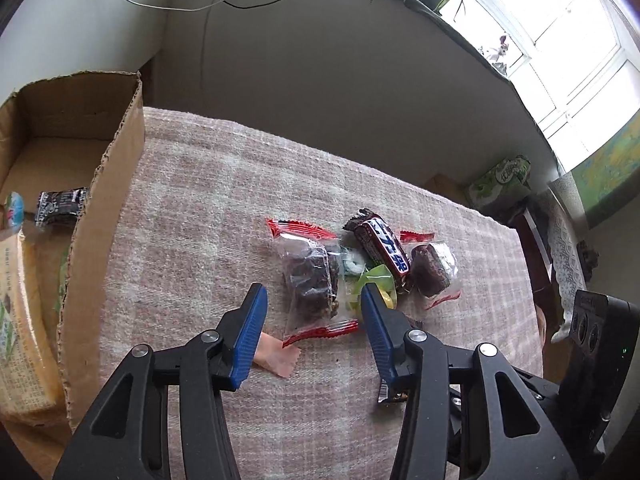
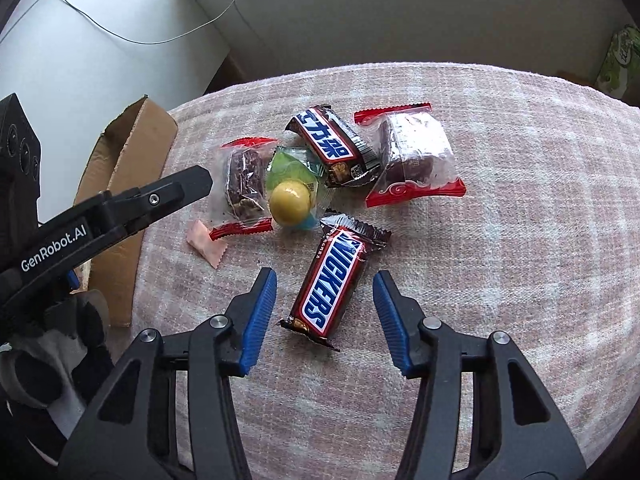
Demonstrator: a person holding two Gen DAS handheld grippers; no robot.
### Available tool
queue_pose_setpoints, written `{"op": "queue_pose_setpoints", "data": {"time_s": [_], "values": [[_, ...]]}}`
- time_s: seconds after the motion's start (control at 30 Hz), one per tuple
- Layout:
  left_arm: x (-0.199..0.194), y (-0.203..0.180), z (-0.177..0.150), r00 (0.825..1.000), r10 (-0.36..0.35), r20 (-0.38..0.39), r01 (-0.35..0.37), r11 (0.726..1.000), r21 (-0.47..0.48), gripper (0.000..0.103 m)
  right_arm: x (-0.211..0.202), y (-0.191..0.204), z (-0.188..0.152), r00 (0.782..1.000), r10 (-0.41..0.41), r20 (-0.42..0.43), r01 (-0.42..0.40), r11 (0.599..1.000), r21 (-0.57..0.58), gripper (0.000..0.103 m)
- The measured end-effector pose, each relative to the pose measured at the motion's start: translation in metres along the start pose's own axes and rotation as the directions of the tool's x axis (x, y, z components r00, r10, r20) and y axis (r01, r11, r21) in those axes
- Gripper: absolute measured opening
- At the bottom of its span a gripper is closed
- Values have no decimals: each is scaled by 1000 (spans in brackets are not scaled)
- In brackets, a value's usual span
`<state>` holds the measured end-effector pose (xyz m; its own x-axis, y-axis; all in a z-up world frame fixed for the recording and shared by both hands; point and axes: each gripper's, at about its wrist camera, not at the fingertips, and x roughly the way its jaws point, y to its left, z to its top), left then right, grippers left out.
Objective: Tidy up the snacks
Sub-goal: 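Grasp the dark candy bag with the left gripper while the right grasps the Snickers bar, then carry the candy bag and Snickers bar over the box with both grippers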
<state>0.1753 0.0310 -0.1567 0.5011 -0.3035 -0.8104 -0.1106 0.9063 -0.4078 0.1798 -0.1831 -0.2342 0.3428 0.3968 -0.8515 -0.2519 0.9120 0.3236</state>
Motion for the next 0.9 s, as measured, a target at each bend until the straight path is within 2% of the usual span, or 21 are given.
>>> {"op": "queue_pose_setpoints", "data": {"time_s": [0.13,0.2,0.4,0.53,0.9], "values": [[15,-4,1,1000,17,-24,-17,1000,22,48,7,0,1,999,-29,-13,29,1000,11,51],[21,-4,1,999,26,-29,-25,999,23,48,9,0,3,999,-42,-18,43,999,14,44],[33,-7,4,998,58,-36,-56,998,39,48,16,6,10,997,-77,-31,76,997,-29,38],[39,-7,6,996,81,-33,-79,996,40,36,18,9,11,996,-81,-39,79,996,-44,36],[35,0,7,997,80,-2,-80,996,43,34,8,5,7,997,-61,-41,60,998,-22,30]]}}
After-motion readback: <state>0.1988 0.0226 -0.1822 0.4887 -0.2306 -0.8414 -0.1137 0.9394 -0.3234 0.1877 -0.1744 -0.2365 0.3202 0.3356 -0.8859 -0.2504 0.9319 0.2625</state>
